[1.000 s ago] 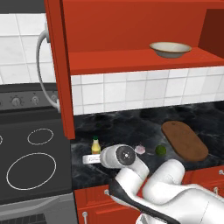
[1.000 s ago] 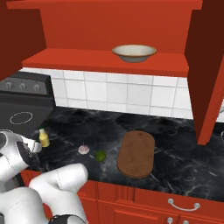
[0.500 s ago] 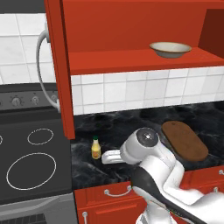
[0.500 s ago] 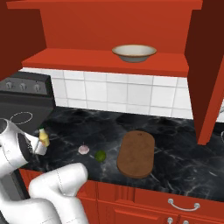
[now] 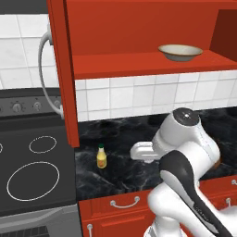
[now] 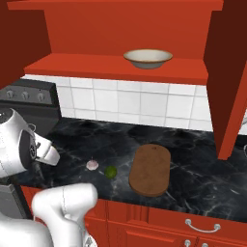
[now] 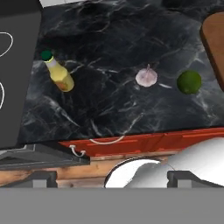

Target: Open the cabinet. Place the bowl and condiment on the counter. Then place the lime and garlic on the cutting board.

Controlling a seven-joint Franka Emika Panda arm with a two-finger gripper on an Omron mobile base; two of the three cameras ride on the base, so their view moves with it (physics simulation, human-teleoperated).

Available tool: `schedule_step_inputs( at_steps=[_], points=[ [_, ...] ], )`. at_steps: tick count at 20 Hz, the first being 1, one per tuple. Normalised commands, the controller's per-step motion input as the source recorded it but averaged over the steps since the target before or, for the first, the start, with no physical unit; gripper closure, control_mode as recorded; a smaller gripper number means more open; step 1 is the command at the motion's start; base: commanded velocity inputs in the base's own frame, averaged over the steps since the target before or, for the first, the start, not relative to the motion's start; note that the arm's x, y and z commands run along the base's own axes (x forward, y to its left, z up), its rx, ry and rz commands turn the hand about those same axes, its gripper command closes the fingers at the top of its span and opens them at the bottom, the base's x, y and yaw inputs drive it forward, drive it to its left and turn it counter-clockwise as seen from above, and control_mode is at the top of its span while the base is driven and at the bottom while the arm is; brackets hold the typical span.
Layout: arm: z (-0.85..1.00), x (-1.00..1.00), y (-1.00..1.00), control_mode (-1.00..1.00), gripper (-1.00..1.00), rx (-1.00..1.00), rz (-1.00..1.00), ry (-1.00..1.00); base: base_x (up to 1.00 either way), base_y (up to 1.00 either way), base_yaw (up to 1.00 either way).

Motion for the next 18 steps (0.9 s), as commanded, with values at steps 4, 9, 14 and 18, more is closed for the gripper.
schedule_step_inputs(
  at_steps=[4, 9, 14, 18],
  points=[
    [0.01, -0.27, -0.87, -1.0, -1.0, 0.15, -0.01, -0.17, 0.0, 0.0, 0.0],
    [0.07, -0.29, -0.74, -1.0, -1.0, 0.1, 0.0, -0.24, 0.0, 0.0, 0.0],
    [0.26, -0.19, -0.64, -1.0, -1.0, 0.09, -0.03, -0.31, 0.0, 0.0, 0.0],
    [0.21, -0.13, -0.52, -1.0, -1.0, 0.09, -0.09, -0.23, 0.0, 0.0, 0.0]
  ],
)
